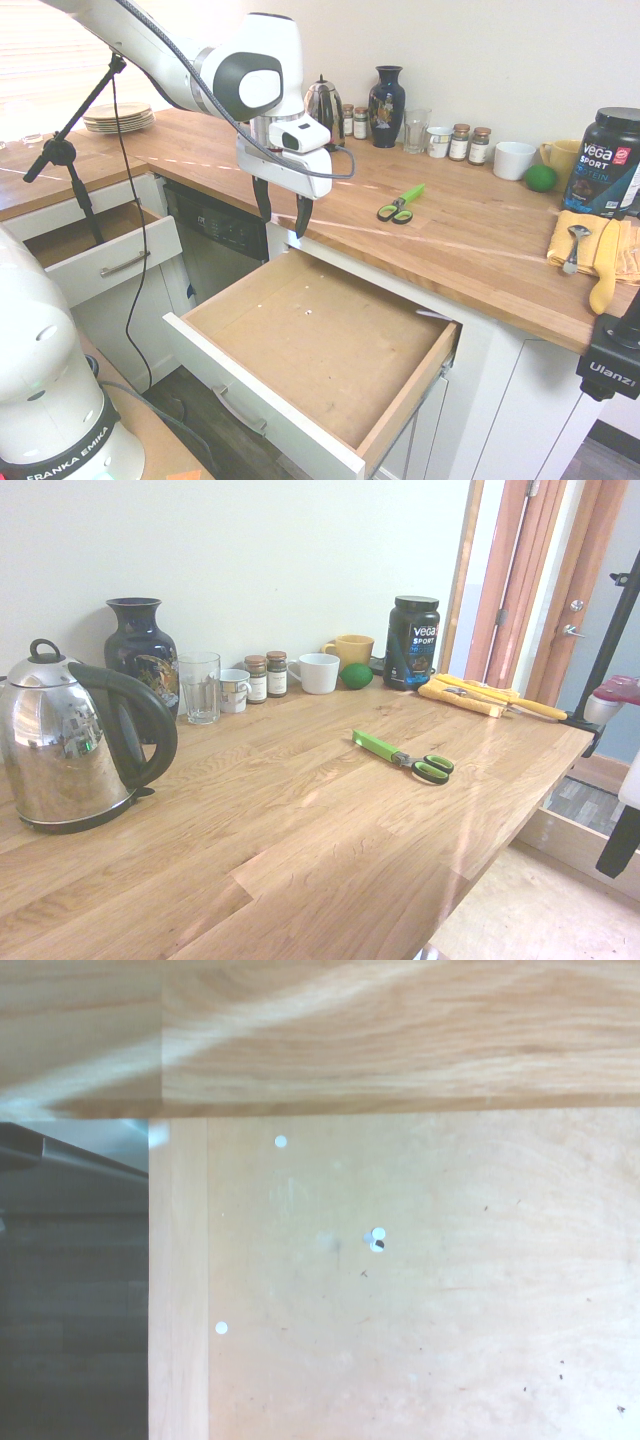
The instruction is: Put scissor in the drawer
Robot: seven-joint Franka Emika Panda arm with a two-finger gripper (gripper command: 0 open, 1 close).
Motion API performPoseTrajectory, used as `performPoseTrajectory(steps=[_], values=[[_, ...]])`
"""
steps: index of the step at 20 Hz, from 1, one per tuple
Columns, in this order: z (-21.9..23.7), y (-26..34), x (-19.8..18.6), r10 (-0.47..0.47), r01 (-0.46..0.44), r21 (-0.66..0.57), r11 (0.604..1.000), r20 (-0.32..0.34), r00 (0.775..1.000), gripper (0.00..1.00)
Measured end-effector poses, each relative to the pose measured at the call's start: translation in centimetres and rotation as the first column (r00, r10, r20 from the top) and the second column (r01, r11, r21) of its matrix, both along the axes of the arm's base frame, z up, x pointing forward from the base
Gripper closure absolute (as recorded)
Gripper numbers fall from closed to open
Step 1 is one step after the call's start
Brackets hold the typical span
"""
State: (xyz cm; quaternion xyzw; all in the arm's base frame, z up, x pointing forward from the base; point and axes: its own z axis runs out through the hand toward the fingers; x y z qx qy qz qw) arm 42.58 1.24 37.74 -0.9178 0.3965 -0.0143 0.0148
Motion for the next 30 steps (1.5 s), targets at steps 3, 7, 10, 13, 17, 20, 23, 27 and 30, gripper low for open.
performPoseTrajectory(steps=[3,7,10,13,17,20,23,27,30], values=[[-0.1,-0.1,0.0,0.009,-0.009,-0.014,1.000,-0.002,1.000,0.00],[0.5,-0.7,1.1,-0.002,0.003,-0.044,0.999,0.013,1.000,0.00],[1.5,-2.0,3.2,-0.020,0.022,-0.064,0.998,0.035,0.999,0.00],[2.2,-3.5,6.1,-0.039,0.043,-0.080,0.996,0.054,0.998,0.00],[2.3,-5.2,10.3,-0.061,0.068,-0.098,0.993,0.068,0.996,0.00],[1.9,-5.8,13.5,-0.071,0.078,-0.096,0.992,0.077,0.994,0.00],[1.4,-6.0,16.2,-0.077,0.086,-0.116,0.990,0.080,0.994,0.00],[1.0,-6.2,19.1,-0.078,0.090,-0.139,0.986,0.088,0.993,0.00],[0.4,-6.1,20.9,-0.073,0.086,-0.148,0.985,0.093,0.993,0.00]])
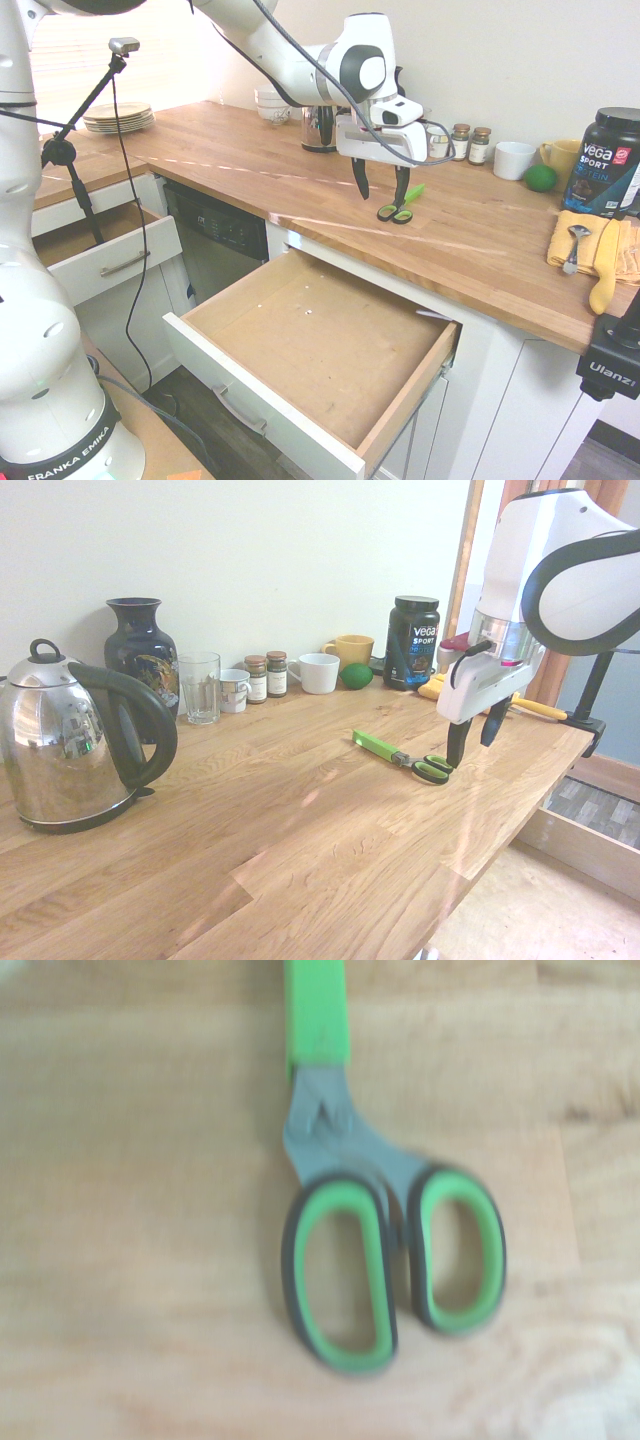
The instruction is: Put scissor in the drawer
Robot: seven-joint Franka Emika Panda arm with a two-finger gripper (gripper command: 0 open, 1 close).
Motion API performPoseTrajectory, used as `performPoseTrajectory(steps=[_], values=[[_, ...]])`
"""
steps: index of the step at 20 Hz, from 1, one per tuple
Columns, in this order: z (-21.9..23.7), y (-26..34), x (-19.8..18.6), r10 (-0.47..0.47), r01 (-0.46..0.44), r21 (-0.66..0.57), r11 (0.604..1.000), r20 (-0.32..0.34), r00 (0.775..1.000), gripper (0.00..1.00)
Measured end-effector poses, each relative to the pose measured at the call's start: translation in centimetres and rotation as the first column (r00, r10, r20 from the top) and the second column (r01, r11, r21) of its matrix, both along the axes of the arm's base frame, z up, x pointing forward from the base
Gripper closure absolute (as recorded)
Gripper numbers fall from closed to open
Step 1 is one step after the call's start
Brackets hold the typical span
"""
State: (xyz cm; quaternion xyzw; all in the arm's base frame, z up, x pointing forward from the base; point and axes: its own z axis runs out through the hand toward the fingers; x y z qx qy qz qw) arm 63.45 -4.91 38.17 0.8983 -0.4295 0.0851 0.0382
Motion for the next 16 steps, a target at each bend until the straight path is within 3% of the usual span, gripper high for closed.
performPoseTrajectory(steps=[7,16], values=[[-0.6,1.3,3.7,0.070,-0.071,0.063,0.995,0.014,0.997,0.00],[-2.2,-0.7,7.8,0.056,-0.054,0.085,0.995,-0.017,0.998,0.00]])
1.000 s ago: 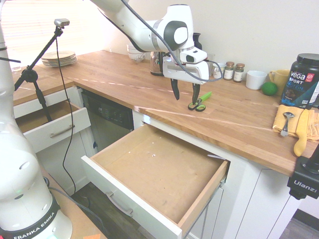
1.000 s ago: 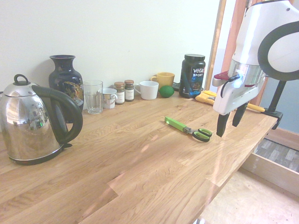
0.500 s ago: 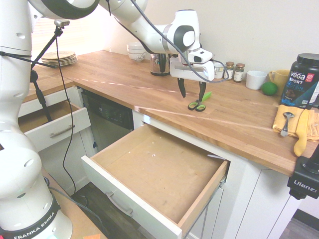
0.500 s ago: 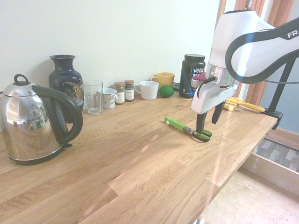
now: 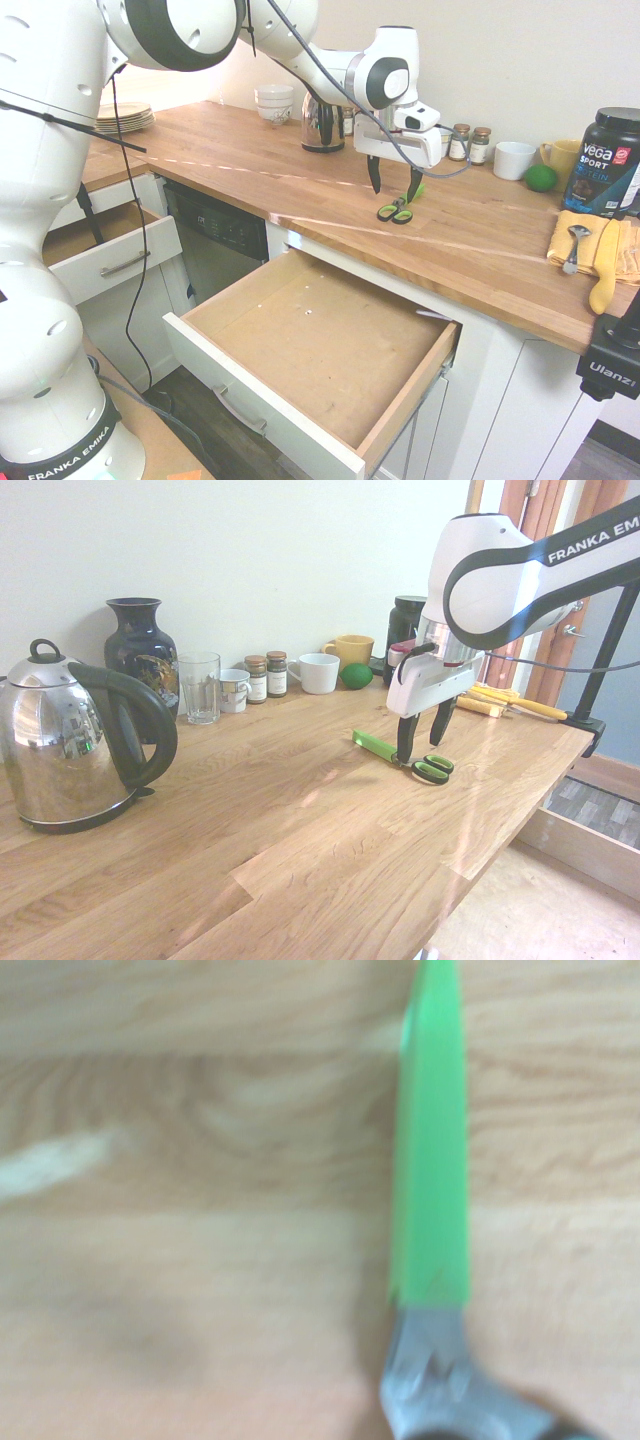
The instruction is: Put scissor in the drawer
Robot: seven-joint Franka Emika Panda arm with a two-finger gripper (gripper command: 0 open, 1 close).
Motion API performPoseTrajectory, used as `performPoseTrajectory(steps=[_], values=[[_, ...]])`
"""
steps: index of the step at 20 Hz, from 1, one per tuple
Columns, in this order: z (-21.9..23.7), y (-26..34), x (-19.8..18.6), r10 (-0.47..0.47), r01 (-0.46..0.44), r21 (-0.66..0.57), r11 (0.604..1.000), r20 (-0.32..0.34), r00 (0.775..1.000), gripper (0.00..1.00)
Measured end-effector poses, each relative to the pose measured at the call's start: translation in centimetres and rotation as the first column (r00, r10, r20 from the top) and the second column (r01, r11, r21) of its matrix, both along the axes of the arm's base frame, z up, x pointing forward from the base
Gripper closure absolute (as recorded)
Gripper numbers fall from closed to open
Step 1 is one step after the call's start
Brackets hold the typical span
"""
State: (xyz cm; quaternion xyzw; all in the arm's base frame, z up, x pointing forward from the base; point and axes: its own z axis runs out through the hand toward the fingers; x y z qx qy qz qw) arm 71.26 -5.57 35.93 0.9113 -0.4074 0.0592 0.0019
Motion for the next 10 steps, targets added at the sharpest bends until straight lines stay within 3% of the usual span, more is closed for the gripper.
performPoseTrajectory(steps=[3,4,10], values=[[-1.4,-0.2,1.5,-0.005,0.005,0.007,1.000,-0.013,1.000,0.00],[-1.7,-0.1,1.9,-0.003,0.003,0.007,1.000,-0.016,1.000,1.00],[-1.5,0.9,3.2,0.010,-0.010,0.006,1.000,-0.013,1.000,1.00]])
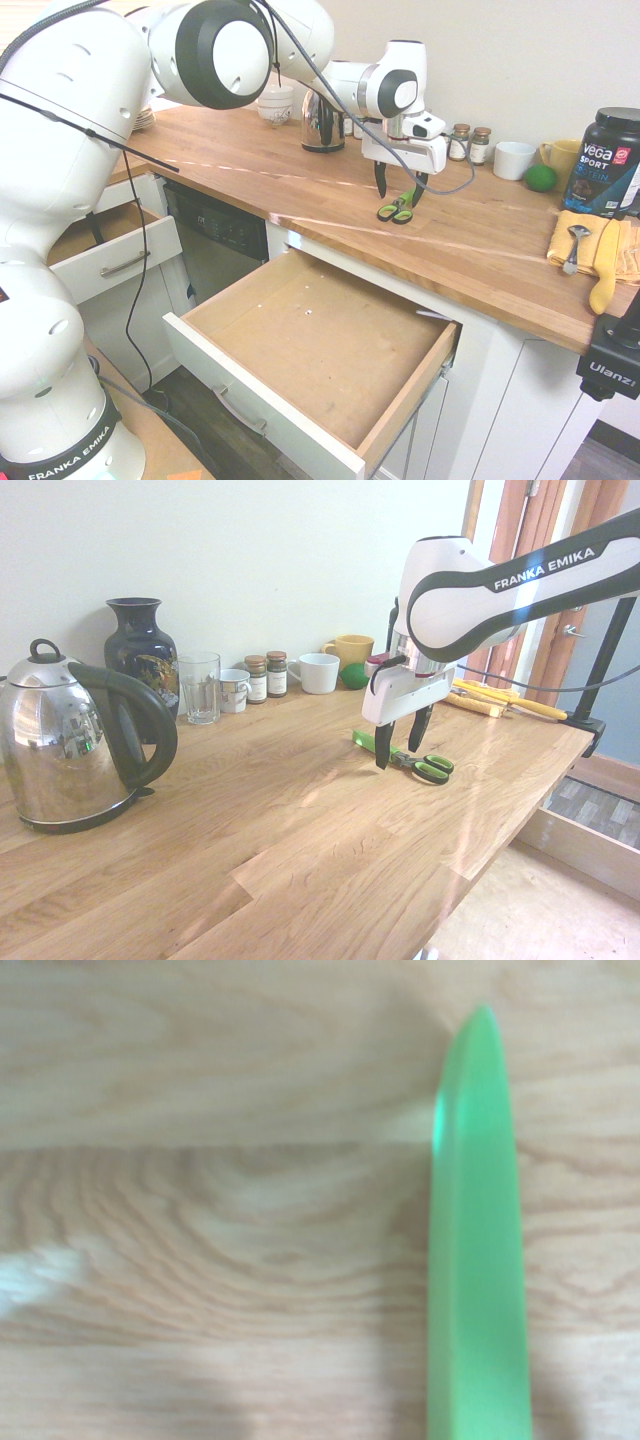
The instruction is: Put scissor in the drawer
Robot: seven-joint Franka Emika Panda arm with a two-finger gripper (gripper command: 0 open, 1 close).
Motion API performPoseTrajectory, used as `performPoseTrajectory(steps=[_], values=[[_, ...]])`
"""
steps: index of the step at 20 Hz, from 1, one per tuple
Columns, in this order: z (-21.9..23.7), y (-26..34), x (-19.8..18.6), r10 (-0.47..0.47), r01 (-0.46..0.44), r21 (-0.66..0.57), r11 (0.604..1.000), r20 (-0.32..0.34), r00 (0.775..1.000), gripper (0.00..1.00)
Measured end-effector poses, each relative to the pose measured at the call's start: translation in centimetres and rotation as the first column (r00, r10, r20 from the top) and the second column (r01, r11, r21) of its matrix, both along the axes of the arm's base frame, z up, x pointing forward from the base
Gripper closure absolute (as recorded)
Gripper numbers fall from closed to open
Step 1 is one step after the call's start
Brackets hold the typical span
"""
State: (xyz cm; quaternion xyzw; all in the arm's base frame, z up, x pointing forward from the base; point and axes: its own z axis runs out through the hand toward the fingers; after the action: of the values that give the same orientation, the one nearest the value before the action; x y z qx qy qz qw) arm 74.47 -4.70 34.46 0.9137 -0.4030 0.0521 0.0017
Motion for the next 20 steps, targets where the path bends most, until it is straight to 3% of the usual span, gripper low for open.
performPoseTrajectory(steps=[20], values=[[-1.0,0.0,0.1,-0.007,0.008,0.015,1.000,-0.011,1.000,1.00]])
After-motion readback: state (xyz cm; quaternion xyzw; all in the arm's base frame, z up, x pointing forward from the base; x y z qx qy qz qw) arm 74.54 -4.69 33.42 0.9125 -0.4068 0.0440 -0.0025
